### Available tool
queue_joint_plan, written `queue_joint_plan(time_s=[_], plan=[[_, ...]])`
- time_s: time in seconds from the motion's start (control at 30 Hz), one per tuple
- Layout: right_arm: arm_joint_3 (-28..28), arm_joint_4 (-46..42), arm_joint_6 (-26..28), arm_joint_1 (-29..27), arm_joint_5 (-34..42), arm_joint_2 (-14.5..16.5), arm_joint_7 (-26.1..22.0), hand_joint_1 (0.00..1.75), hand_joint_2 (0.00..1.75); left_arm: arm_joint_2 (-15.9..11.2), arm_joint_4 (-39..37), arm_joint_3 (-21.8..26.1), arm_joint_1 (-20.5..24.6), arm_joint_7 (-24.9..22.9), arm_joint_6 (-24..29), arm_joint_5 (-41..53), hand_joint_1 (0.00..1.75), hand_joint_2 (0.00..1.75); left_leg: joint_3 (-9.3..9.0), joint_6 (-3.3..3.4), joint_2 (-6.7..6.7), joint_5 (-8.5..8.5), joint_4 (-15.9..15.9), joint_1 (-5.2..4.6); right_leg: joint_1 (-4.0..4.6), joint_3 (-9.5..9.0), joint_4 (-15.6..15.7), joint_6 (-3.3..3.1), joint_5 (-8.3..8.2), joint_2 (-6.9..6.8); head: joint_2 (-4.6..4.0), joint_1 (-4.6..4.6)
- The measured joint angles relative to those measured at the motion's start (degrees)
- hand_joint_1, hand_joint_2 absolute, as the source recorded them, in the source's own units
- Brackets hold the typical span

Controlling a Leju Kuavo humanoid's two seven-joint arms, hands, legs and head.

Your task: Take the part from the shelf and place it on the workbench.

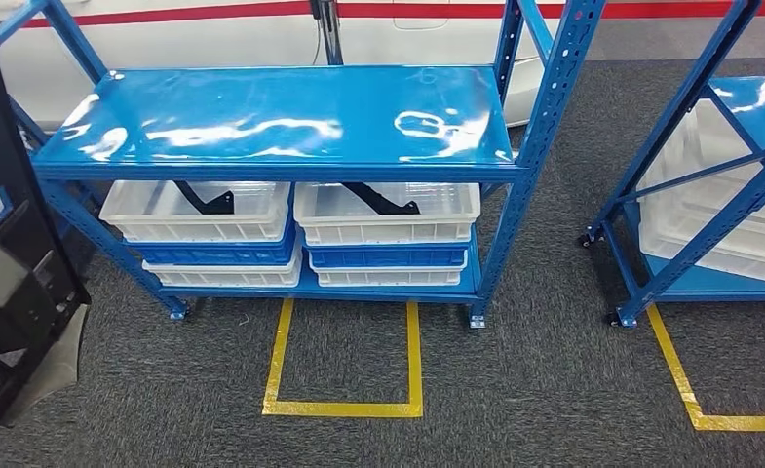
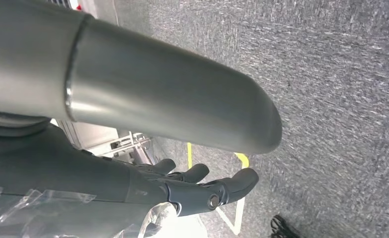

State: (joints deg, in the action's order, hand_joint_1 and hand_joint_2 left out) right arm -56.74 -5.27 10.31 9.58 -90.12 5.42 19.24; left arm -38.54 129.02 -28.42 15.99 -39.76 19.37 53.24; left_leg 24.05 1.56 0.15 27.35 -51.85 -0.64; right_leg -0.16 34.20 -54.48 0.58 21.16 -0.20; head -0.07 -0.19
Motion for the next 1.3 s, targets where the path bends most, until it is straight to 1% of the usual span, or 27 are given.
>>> queue_joint_plan(time_s=[0.07, 0.1, 0.13, 0.17, 0.2, 0.23, 0.27, 0.3, 0.33, 0.4, 0.47, 0.5, 0.57, 0.6, 0.63, 0.73, 0.77, 0.8, 0.83, 0.9, 0.97, 1.0, 1.1, 1.17, 1.23, 1.27, 1.3], plan=[[-0.07, 0.01, -0.01, -0.15, 0.0, -0.03, -0.02, 0.0, 0.0, -0.04, 0.0, -0.02, 0.03, 0.01, 0.06, -0.03, 1.75, 1.75, 0.8, 0.47, 0.17, -1.01, 0.55, -0.04, -0.12, 0.43, 0.13, 0.64, -0.65, 0.11, -0.01, -0.03], [-0.1, 0.02, -0.02, -0.18, 0.0, -0.04, -0.04, 0.0, 0.0, -0.06, 0.0, -0.02, 0.08, 0.01, 0.1, -0.06, 1.75, 1.75, 1.35, 0.82, 0.28, -1.65, 0.8, 0.08, -0.13, 0.94, -0.51, 0.94, 0.27, 0.17, -0.01, 0.02], [-0.14, 0.02, -0.03, -0.21, 0.0, -0.06, -0.1, 0.0, 0.0, -0.04, 0.0, -0.04, 0.05, 0.02, 0.16, -0.1, 1.75, 1.75, 2.04, 1.22, 0.39, -2.42, 1.02, 0.26, -0.11, 1.68, -2.21, 1.19, 2.34, 0.23, -0.01, 0.09], [-0.2, 0.02, -0.05, -0.21, 0.0, -0.07, -0.16, 0.0, 0.0, -0.02, 0.0, -0.08, 0.01, 0.02, 0.21, -0.15, 1.75, 1.75, 2.74, 1.48, 0.46, -3.14, 1.11, 0.36, -0.14, 2.65, -5.16, 1.4, 5.36, 0.25, -0.01, 0.2], [-0.28, 0.02, -0.11, -0.23, 0.0, -0.07, -0.22, 0.0, 0.0, -0.01, 0.0, -0.12, -0.05, 0.02, 0.25, -0.19, 1.75, 1.75, 3.56, 1.67, 0.44, -3.79, 1.1, 0.35, -0.17, 3.68, -9.04, 1.62, 8.54, 0.25, -0.01, 0.33], [-0.36, 0.02, -0.16, -0.27, 0.0, -0.07, -0.26, 0.0, 0.0, 0.01, -0.01, -0.17, -0.11, 0.02, 0.28, -0.23, 1.75, 1.75, 4.37, 1.71, 0.46, -4.41, 1.03, 0.35, -0.22, 4.48, -13.06, 1.8, 10.77, 0.26, 0.0, 0.37], [-0.43, 0.02, -0.21, -0.29, 0.0, -0.07, -0.27, 0.0, 0.0, 0.01, -0.01, -0.21, -0.17, 0.02, 0.28, -0.27, 1.75, 1.75, 5.14, 1.65, 0.48, -4.99, 0.91, 0.34, -0.27, 4.8, -16.12, 1.97, 11.54, 0.25, 0.0, 0.41], [-0.46, 0.02, -0.24, -0.29, 0.0, -0.09, -0.27, 0.0, 0.0, 0.01, -0.02, -0.23, -0.21, 0.02, 0.3, -0.32, 1.75, 1.75, 5.91, 1.55, 0.49, -5.54, 0.72, 0.36, -0.32, 4.31, -17.48, 2.1, 10.85, 0.24, 0.0, 0.41], [-0.49, 0.02, -0.25, -0.28, 0.0, -0.12, -0.27, 0.0, 0.0, 0.01, -0.02, -0.25, -0.25, 0.02, 0.32, -0.38, 1.75, 1.75, 6.71, 1.4, 0.51, -6.02, 0.43, 0.41, -0.37, 2.85, -16.69, 2.19, 9.18, 0.23, 0.0, 0.41], [-0.55, 0.02, -0.25, -0.24, 0.0, -0.2, -0.26, 0.0, 0.0, 0.01, -0.02, -0.24, -0.31, 0.05, 0.37, -0.55, 1.75, 1.75, 8.31, 0.96, 0.52, -6.72, -0.56, 0.5, -0.46, -2.64, -9.62, 2.28, 6.56, 0.21, 0.0, 0.42], [-0.6, 0.02, -0.24, -0.23, 0.0, -0.24, -0.26, 0.0, 0.0, 0.01, -0.02, -0.2, -0.31, 0.13, 0.43, -0.73, 1.75, 1.75, 9.55, 0.36, 0.57, -7.24, -1.62, 0.49, -0.35, -7.27, -2.15, 1.87, 7.03, 0.32, 0.0, 0.4], [-0.62, 0.02, -0.23, -0.2, 0.0, -0.23, -0.26, 0.0, 0.0, 0.01, -0.02, -0.19, -0.31, 0.16, 0.46, -0.79, 1.75, 1.75, 9.92, 0.03, 0.61, -7.58, -1.9, 0.45, -0.2, -8.1, -0.43, 1.52, 7.64, 0.38, 0.0, 0.39], [-0.67, 0.03, -0.24, -0.15, 0.0, -0.2, -0.27, 0.0, 0.0, 0.01, -0.02, -0.17, -0.33, 0.17, 0.49, -0.86, 1.75, 1.75, 10.39, -0.65, 0.64, -8.16, -2.14, 0.56, -0.12, -7.57, -0.09, 0.54, 7.31, 0.35, 0.0, 0.39], [-0.7, 0.04, -0.25, -0.1, 0.0, -0.19, -0.29, 0.0, 0.0, 0.01, -0.03, -0.17, -0.35, 0.17, 0.5, -0.89, 1.75, 1.75, 10.79, -1.01, 0.59, -7.42, -2.72, 0.65, -0.17, -7.14, -0.11, 0.04, 6.85, 0.24, 0.0, 0.37], [-0.74, 0.05, -0.26, -0.07, 0.0, -0.18, -0.31, 0.0, 0.0, -0.02, -0.03, -0.16, -0.36, 0.17, 0.5, -0.89, 1.75, 1.75, 11.4, -1.36, 0.52, -5.68, -4.25, 0.79, -0.25, -6.61, -0.07, -0.43, 6.32, 0.04, 0.0, 0.34], [-0.83, 0.07, -0.31, -0.1, 0.0, -0.22, -0.34, 0.0, 0.0, -0.08, -0.04, -0.18, -0.41, 0.17, 0.52, -0.97, 1.75, 1.75, 14.18, -2.3, 0.44, 2.33, -14.69, 1.12, -0.16, -4.67, -0.13, -0.97, 4.69, -0.34, 0.0, 0.27], [-0.84, 0.07, -0.36, -0.12, 0.0, -0.23, -0.34, 0.0, 0.0, -0.08, -0.04, -0.2, -0.45, 0.17, 0.51, -1.03, 1.75, 1.75, 14.61, -2.43, 0.44, 3.57, -17.89, 1.16, -0.1, -3.91, -0.15, -0.97, 4.13, -0.36, 0.0, 0.27], [-0.85, 0.07, -0.43, -0.13, 0.0, -0.23, -0.34, 0.0, 0.0, -0.08, -0.04, -0.2, -0.47, 0.17, 0.5, -1.08, 1.75, 1.75, 14.23, -2.43, 0.43, 3.53, -19.43, 1.17, -0.07, -3.15, -0.17, -0.97, 3.56, -0.38, 0.0, 0.27], [-0.86, 0.07, -0.5, -0.11, 0.0, -0.23, -0.34, 0.0, 0.0, -0.08, -0.05, -0.21, -0.48, 0.17, 0.49, -1.11, 1.75, 1.75, 12.87, -2.34, 0.43, 2.38, -18.8, 1.17, -0.05, -2.44, -0.17, -0.96, 3.0, -0.37, 0.0, 0.27], [-0.86, 0.08, -0.57, -0.03, 0.0, -0.2, -0.34, 0.0, 0.0, -0.08, -0.06, -0.18, -0.44, 0.17, 0.46, -1.11, 1.75, 1.75, 7.36, -1.81, 0.33, -0.48, -11.56, 1.08, -0.06, -1.29, -0.16, -0.79, 2.0, -0.23, 0.0, 0.27], [-0.86, 0.09, -0.58, 0.03, 0.0, -0.15, -0.34, 0.0, 0.0, -0.09, -0.07, -0.13, -0.37, 0.17, 0.41, -1.08, 1.75, 1.75, 1.8, -1.0, 0.19, -0.72, -2.79, 0.68, -0.08, -0.68, -0.08, -0.31, 1.17, -0.06, 0.0, 0.27], [-0.87, 0.1, -0.58, 0.03, 0.0, -0.14, -0.34, 0.0, 0.0, -0.1, -0.07, -0.12, -0.31, 0.17, 0.31, -1.01, 1.75, 1.75, 0.46, -0.65, 0.13, -0.28, -0.33, 0.42, -0.14, -0.56, -0.01, 0.0, 0.8, -0.03, 0.0, 0.24], [-0.9, 0.13, -0.6, -0.01, 0.0, -0.17, -0.34, 0.0, 0.0, -0.14, -0.07, -0.2, -0.2, 0.1, -0.61, -0.38, 1.75, 1.75, 0.6, 0.25, 0.23, -0.91, 0.83, 0.31, -0.29, -0.12, -0.28, 0.98, 0.41, 0.05, 0.0, 0.21], [-0.9, 0.15, -0.61, -0.03, 0.0, -0.17, -0.34, 0.0, 0.0, -0.11, -0.07, -0.34, -0.15, 0.07, -1.36, 0.24, 1.75, 1.75, 1.25, 1.05, 0.38, -1.89, 1.05, 0.57, -0.31, 1.59, -4.23, 1.46, 3.44, 0.14, 0.0, 0.27], [-0.9, 0.18, -0.68, -0.08, 0.01, -0.16, -0.34, 0.0, 0.0, -0.05, -0.07, -0.61, -0.15, 0.07, -1.84, 0.74, 1.75, 1.75, 2.22, 1.47, 0.44, -2.62, 0.95, 0.49, -0.37, 4.67, -12.41, 1.81, 8.29, 0.16, 0.0, 0.34], [-0.92, 0.2, -0.74, -0.11, 0.01, -0.16, -0.34, 0.0, 0.0, -0.02, -0.07, -0.8, -0.17, 0.07, -2.0, 0.94, 1.75, 1.75, 2.69, 1.49, 0.4, -2.94, 0.89, 0.44, -0.38, 5.84, -16.01, 1.94, 9.88, 0.16, 0.0, 0.37], [-0.96, 0.21, -0.8, -0.12, 0.01, -0.16, -0.34, 0.0, 0.0, -0.01, -0.07, -1.0, -0.17, 0.07, -2.09, 1.12, 1.75, 1.75, 3.09, 1.42, 0.29, -3.21, 0.79, 0.4, -0.4, 6.06, -17.69, 2.03, 10.39, 0.16, 0.0, 0.36]])
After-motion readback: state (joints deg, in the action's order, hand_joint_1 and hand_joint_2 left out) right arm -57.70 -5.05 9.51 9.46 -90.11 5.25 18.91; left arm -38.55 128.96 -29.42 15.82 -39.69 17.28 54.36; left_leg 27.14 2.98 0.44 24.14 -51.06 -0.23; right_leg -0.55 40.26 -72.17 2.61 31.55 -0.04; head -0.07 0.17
